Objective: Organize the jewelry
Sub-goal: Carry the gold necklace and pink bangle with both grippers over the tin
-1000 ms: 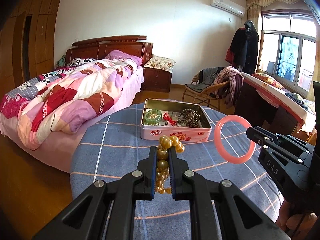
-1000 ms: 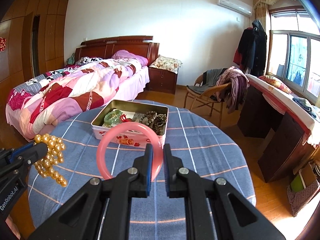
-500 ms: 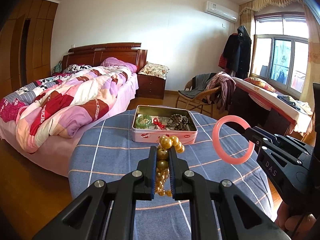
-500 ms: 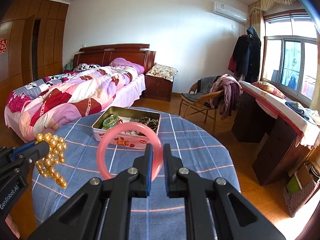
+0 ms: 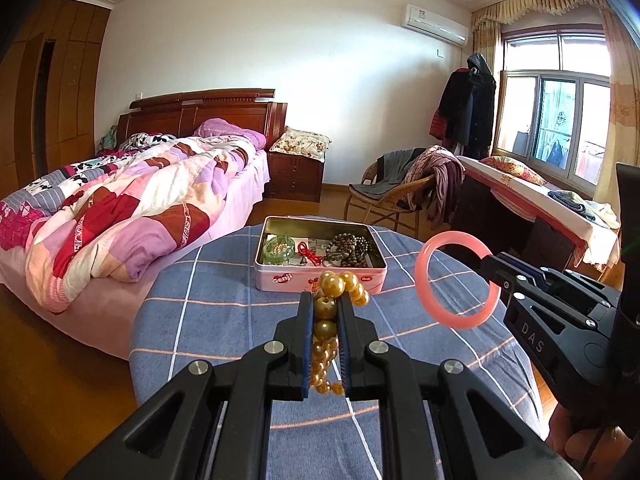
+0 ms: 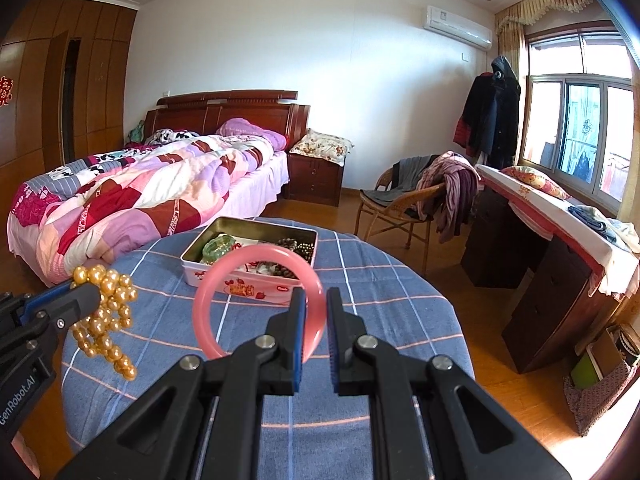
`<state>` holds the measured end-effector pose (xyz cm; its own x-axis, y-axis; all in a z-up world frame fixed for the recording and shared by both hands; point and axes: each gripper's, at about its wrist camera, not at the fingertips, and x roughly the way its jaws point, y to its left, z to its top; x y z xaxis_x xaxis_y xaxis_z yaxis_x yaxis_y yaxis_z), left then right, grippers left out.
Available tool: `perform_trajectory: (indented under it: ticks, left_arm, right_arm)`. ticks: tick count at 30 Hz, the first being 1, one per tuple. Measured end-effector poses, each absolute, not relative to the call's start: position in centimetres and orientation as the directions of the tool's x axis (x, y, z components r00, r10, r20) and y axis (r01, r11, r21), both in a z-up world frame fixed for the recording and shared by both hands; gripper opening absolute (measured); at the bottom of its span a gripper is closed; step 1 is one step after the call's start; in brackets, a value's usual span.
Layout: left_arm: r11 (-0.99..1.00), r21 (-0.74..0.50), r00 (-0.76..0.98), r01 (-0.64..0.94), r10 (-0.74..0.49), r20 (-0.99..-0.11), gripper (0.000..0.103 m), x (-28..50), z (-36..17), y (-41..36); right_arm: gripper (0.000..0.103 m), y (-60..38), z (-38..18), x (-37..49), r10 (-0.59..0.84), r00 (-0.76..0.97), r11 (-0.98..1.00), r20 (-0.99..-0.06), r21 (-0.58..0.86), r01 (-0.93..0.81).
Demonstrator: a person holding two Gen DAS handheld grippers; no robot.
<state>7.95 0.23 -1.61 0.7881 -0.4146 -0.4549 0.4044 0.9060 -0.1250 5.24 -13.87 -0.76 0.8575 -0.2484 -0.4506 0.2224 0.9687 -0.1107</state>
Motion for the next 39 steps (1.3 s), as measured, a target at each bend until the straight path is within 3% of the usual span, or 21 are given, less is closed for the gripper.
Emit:
perform_trajectory:
  ticks: [25, 39]
  left_arm:
    - [0.903, -0.163, 0.750, 0.397, -0.421, -0.509, 0.010, 15.0, -1.2, -2.6]
    - [0.904, -0.150, 0.759, 0.401, -0.420, -0.498, 0.010, 19.9, -0.4, -4.7]
  right_arm:
    - [0.012, -17.9, 0.0, 11.6, -0.254, 0.828, 0.964, -0.500, -0.057, 0.261]
    - [0.012, -18.8, -0.2, 16.4, -0.268, 0.815, 0.959, -0.513, -0.062, 0.276]
